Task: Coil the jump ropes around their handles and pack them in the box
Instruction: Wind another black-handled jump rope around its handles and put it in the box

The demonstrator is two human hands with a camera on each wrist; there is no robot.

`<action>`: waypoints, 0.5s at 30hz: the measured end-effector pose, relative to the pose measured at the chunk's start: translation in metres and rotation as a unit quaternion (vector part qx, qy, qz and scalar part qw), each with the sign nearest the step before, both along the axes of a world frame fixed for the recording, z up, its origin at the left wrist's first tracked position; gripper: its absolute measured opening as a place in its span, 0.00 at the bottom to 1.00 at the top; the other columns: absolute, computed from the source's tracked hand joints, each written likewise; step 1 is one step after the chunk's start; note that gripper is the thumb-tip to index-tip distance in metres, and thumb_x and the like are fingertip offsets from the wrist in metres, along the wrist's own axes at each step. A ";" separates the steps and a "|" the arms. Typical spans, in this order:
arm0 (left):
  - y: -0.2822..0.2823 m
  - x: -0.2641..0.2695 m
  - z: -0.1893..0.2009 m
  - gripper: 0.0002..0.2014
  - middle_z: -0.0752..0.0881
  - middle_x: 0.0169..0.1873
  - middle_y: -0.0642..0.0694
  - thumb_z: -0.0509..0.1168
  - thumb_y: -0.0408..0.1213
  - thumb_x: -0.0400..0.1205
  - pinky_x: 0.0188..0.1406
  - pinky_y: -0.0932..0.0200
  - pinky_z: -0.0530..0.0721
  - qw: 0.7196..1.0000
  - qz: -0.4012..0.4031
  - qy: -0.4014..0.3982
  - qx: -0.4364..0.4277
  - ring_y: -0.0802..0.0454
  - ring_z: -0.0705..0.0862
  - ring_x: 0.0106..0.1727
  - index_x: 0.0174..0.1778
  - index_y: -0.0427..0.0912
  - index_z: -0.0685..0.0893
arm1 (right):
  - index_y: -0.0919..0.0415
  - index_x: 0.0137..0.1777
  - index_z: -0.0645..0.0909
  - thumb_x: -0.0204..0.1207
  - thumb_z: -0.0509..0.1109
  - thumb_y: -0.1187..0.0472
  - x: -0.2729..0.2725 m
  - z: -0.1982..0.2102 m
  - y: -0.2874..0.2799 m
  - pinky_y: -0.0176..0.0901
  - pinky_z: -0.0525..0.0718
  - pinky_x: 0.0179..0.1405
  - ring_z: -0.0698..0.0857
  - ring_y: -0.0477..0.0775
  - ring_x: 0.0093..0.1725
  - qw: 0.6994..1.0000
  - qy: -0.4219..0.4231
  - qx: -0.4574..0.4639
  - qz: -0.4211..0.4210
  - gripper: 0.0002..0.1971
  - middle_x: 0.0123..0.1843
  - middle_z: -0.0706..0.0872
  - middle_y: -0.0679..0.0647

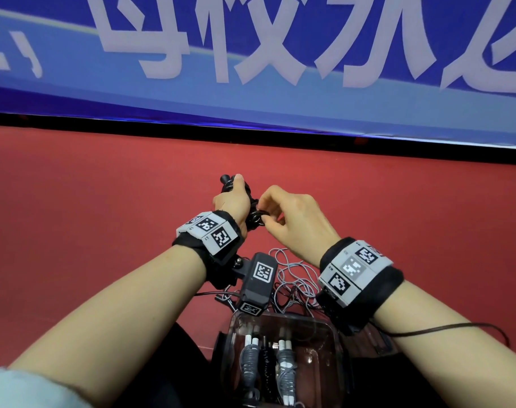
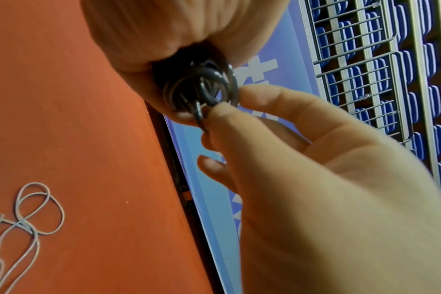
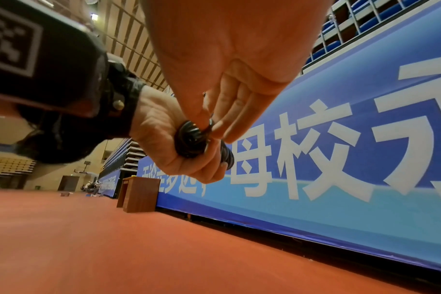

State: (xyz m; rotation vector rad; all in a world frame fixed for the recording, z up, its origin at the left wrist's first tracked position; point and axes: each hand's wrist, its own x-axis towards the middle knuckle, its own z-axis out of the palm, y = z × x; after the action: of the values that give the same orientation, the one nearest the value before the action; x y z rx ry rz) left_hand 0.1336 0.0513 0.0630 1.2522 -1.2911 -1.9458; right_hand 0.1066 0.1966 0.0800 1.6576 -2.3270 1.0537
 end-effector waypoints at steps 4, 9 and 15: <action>-0.001 0.002 0.001 0.26 0.84 0.44 0.38 0.62 0.56 0.84 0.24 0.53 0.85 0.999 -0.020 0.016 0.023 0.44 0.84 0.29 0.65 0.36 0.75 | 0.54 0.49 0.77 0.74 0.75 0.62 -0.002 -0.001 0.000 0.50 0.83 0.35 0.80 0.51 0.37 0.997 0.069 -0.042 -0.014 0.09 0.49 0.75 0.49; 0.002 0.002 0.004 0.21 0.84 0.41 0.40 0.58 0.54 0.87 0.43 0.43 0.89 0.997 -0.035 0.033 0.058 0.43 0.87 0.38 0.61 0.38 0.75 | 0.54 0.42 0.87 0.74 0.72 0.66 0.000 -0.005 0.003 0.40 0.72 0.25 0.71 0.46 0.35 0.981 0.184 -0.057 0.000 0.06 0.43 0.77 0.51; 0.001 0.008 0.009 0.21 0.79 0.34 0.43 0.57 0.54 0.88 0.14 0.61 0.80 0.995 -0.051 0.023 0.086 0.48 0.80 0.21 0.59 0.37 0.74 | 0.48 0.44 0.90 0.75 0.68 0.59 0.005 -0.004 0.004 0.36 0.66 0.25 0.80 0.48 0.33 0.973 0.218 -0.073 -0.018 0.09 0.41 0.82 0.47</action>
State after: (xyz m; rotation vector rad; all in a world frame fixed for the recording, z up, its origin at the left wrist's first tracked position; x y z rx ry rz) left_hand 0.1419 0.0522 0.0716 1.2348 -1.2064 -2.1849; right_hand 0.1120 0.2001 0.0758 1.5906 -1.9417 0.7387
